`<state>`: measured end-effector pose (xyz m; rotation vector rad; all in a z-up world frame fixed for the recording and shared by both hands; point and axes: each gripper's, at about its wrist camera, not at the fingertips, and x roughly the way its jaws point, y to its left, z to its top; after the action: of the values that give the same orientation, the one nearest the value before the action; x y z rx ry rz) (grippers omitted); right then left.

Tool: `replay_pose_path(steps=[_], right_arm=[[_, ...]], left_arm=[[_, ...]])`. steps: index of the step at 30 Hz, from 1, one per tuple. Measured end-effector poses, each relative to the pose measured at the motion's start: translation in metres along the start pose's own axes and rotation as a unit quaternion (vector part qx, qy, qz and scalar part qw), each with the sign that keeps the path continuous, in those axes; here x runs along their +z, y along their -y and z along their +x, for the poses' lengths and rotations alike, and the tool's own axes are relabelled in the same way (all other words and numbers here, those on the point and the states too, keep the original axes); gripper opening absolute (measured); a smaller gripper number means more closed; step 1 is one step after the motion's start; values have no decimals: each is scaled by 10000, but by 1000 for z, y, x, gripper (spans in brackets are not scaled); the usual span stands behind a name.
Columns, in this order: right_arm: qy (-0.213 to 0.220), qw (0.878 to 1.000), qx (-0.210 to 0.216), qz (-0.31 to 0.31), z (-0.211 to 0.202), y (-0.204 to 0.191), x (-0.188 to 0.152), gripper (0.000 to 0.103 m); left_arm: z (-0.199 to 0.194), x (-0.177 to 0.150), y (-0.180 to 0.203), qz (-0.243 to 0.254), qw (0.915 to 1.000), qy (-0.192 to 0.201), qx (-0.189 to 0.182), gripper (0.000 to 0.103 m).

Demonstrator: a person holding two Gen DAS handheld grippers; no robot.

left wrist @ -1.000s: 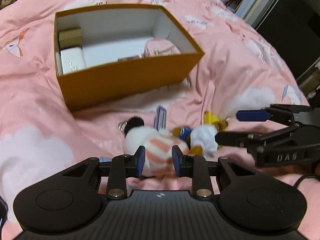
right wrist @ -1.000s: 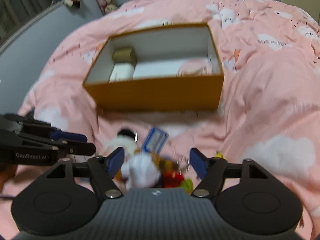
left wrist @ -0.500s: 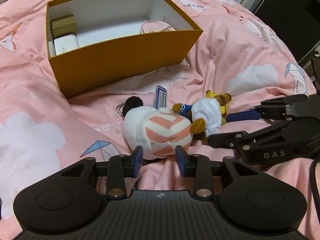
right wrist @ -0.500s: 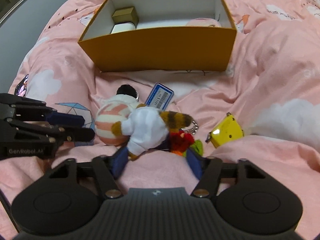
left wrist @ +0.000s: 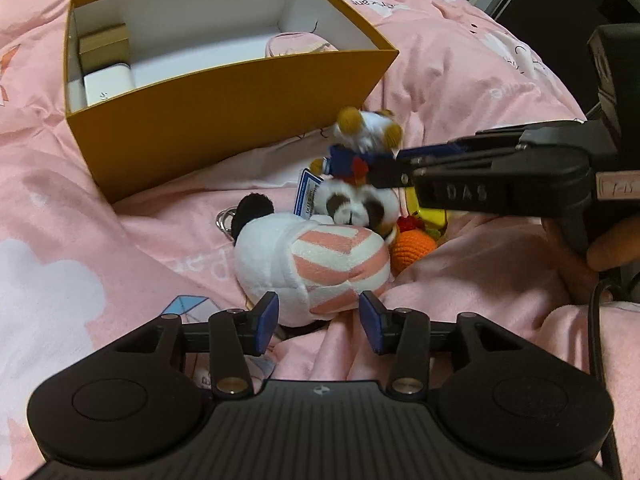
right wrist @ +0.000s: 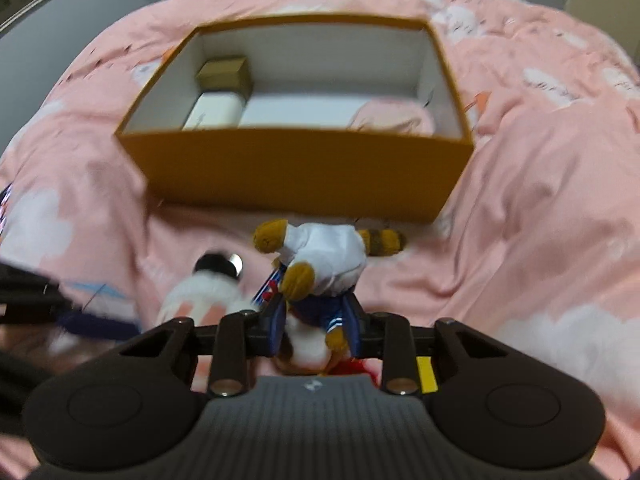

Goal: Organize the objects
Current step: 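Grasp the striped plush toy with the left gripper while the right gripper grasps the dog plush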

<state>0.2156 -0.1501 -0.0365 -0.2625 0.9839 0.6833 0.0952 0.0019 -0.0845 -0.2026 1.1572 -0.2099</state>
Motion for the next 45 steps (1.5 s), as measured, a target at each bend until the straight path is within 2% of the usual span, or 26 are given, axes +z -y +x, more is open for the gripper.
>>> replay_pose_path(steps=[4,8,9,10,12,17,21,25,28,32,35,37,40,45], right_arm=[[212,9990,-208,341,-7,10,-1,41],[300,9981,-278,459,-12,16,-3,45],[294,9980,-263,489,-13,17,-5,46],[268,9980,-251,507,-13,18,-7,46],[192,9981,-256,521,-11,19,-10,46],[-3,9988,-178,451,-4,17,-16,44],[-341,9990,158,253,4,10,-20,40],[-380,9976,515,253,12,2,-16,37],[-450,9951,836,285,21,-5,-10,27],[-287,9924,1169,258,28,-16,2,27],[-29,9921,1222,279,31,-23,11,27],[46,9934,1113,276,34,-26,15,27],[205,9937,1039,368,36,-26,17,28],[286,9935,1000,470,37,-23,19,28]], left_arm=[[6,5,-1,-54,9999,108,-75,59],[8,15,-1,-65,9995,296,-111,54],[9,18,-2,-91,9994,345,-37,46],[10,21,-3,-131,9990,384,195,42],[12,24,-8,-277,9977,472,412,44],[4,24,-13,-405,9953,674,571,44],[1,24,-16,-450,9925,744,856,44],[-4,22,-19,-489,9904,762,1043,44],[-9,19,-24,-619,9868,812,1260,44],[-21,15,-30,-748,9886,904,942,44],[-25,12,-28,-667,9905,932,761,45],[-21,12,-25,-557,9918,904,715,51],[-12,13,-18,-359,9937,826,666,53],[10,14,-12,-235,9945,650,789,54]])
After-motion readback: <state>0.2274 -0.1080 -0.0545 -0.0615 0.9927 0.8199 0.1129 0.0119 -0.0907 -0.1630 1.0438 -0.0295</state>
